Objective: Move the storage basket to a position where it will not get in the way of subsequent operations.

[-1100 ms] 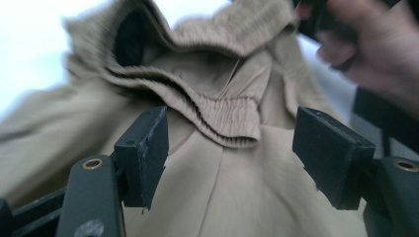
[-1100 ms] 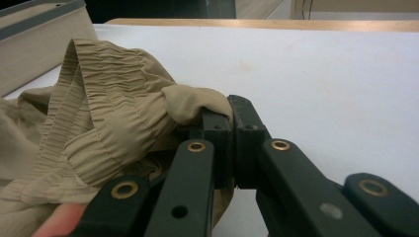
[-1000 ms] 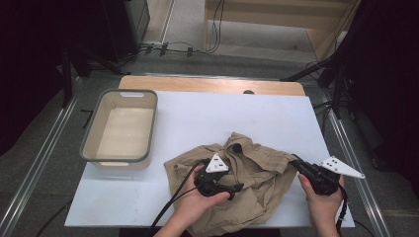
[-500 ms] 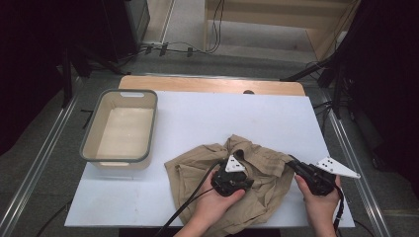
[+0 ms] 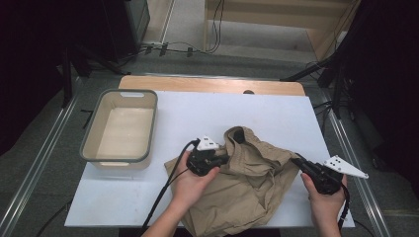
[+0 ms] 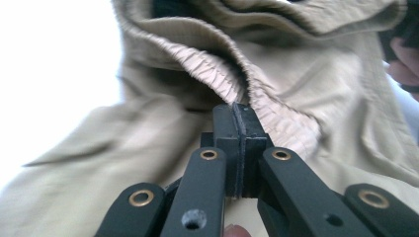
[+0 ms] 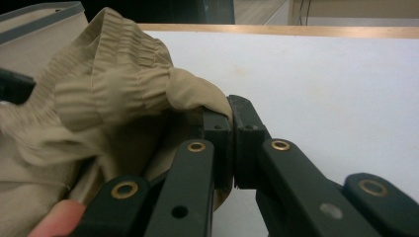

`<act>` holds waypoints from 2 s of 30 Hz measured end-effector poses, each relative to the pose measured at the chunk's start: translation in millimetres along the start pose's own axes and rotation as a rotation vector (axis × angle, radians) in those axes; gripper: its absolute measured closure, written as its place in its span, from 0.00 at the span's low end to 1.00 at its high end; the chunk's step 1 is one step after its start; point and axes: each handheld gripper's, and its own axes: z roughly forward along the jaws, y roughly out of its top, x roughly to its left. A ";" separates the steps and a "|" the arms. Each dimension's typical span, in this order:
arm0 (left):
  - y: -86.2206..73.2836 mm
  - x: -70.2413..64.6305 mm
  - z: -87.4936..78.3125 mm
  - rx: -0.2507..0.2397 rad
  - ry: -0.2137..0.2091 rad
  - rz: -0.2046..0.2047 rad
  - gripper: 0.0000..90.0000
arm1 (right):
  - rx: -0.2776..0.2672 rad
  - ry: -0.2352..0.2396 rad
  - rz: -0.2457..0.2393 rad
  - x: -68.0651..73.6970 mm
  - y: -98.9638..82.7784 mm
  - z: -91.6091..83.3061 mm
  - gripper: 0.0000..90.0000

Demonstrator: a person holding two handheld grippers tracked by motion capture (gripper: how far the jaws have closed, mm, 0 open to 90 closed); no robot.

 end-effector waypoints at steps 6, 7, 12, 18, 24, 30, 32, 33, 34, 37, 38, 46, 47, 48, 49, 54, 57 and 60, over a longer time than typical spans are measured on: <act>22.9 43.7 -22.2 -0.047 0.145 -0.029 1.00 | -0.004 0.006 0.014 -4.3 0.7 -0.6 0.95; 22.9 43.7 -22.2 -0.047 0.145 -0.029 1.00 | -0.004 0.006 0.014 -4.3 0.7 -0.6 0.95; 25.4 62.3 -28.6 -0.078 0.136 -0.079 1.00 | 0.001 0.003 0.022 -6.4 -1.0 -0.6 0.95; 12.2 18.4 -19.4 -0.086 -0.012 0.008 0.78 | 0.004 0.006 0.025 -4.6 -1.7 0.9 0.95; 2.3 -34.2 4.8 -0.073 -0.115 0.088 0.57 | 0.003 0.008 0.019 -2.8 -1.3 0.6 0.95; -4.6 -63.9 45.2 0.029 -0.124 0.156 0.39 | 0.002 0.016 0.022 -2.3 -2.1 1.4 0.95; -8.0 -64.7 56.6 0.068 -0.084 0.160 0.38 | 0.003 0.022 0.026 -1.8 -2.7 1.5 0.95; -10.1 -64.2 60.9 0.078 -0.067 0.161 0.40 | 0.005 0.026 0.029 -1.5 -3.1 1.5 0.95; -11.7 -63.0 63.4 0.088 -0.056 0.165 0.48 | 0.004 0.029 0.027 -1.5 -3.4 1.8 0.95; -13.8 -59.4 66.3 0.115 -0.028 0.186 0.82 | 0.005 0.029 0.023 -1.0 -3.8 2.6 0.95; -13.8 -58.1 65.5 0.120 -0.018 0.191 0.89 | 0.004 0.022 0.019 -0.9 -3.7 2.5 0.95; -2.4 -36.3 30.8 0.057 0.015 0.197 0.99 | -0.001 -0.026 0.025 -7.2 -1.5 -2.9 0.95; -0.3 -30.8 24.4 0.041 0.020 0.187 0.99 | -0.004 -0.029 0.033 -9.7 -0.9 -4.2 0.95; 1.6 -25.0 17.4 0.029 0.030 0.179 0.99 | -0.005 -0.035 0.041 -12.2 -0.3 -6.2 0.95; 3.3 -19.1 10.4 0.016 0.042 0.172 0.99 | -0.010 -0.042 0.043 -15.5 0.5 -8.5 0.95; 6.1 9.9 -20.7 -0.031 0.100 0.125 0.99 | -0.042 -0.078 0.083 -37.3 2.8 -25.2 0.95; 3.8 22.8 -34.4 -0.061 0.119 0.099 0.99 | -0.055 -0.098 0.107 -49.3 1.7 -33.3 0.95; 0.4 30.0 -41.8 -0.072 0.141 0.086 0.99 | -0.047 -0.100 0.105 -53.8 1.2 -35.4 0.95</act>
